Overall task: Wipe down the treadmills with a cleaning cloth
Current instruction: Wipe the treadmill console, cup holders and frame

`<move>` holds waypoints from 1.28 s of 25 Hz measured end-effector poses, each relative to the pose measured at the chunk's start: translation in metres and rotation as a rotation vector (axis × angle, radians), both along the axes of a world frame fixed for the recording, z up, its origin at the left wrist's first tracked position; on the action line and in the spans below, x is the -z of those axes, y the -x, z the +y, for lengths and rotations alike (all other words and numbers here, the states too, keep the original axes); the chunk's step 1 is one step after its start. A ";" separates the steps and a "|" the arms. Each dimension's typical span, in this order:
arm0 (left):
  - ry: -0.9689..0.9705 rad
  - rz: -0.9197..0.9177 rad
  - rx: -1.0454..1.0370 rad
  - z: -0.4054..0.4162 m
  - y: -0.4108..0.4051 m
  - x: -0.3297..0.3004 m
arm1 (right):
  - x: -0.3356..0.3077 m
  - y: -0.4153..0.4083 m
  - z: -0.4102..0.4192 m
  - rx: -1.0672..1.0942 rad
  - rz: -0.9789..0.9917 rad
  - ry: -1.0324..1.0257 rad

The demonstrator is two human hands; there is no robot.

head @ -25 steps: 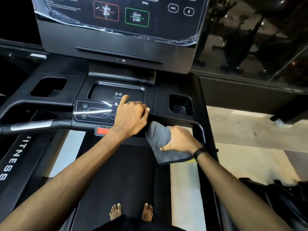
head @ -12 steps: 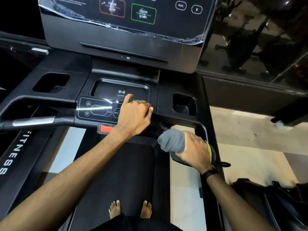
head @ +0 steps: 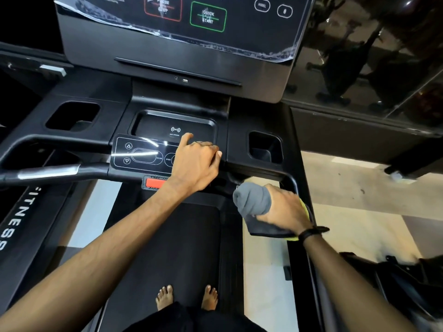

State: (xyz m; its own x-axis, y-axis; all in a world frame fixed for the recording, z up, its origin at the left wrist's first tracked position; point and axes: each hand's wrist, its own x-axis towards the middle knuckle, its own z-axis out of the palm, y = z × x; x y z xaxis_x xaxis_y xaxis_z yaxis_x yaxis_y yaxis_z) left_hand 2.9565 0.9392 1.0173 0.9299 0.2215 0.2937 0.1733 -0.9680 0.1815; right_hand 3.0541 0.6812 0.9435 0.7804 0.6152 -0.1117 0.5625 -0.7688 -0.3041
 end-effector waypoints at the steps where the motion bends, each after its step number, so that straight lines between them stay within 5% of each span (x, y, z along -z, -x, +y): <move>1: -0.004 -0.009 0.003 0.000 0.000 0.001 | -0.012 -0.005 0.002 -0.029 0.057 0.075; 10: 0.042 -0.044 0.033 0.004 -0.003 -0.008 | -0.006 0.028 0.006 0.068 -0.157 -0.018; 16: 0.020 -0.001 0.056 0.003 -0.006 -0.010 | -0.016 0.055 0.128 -0.078 -0.317 0.050; 23: 0.066 -0.044 0.085 0.012 -0.001 -0.007 | 0.007 0.023 -0.002 0.050 -0.290 0.021; 32: 0.105 -0.019 0.137 0.010 -0.001 0.002 | -0.003 0.038 0.052 0.068 -0.237 0.011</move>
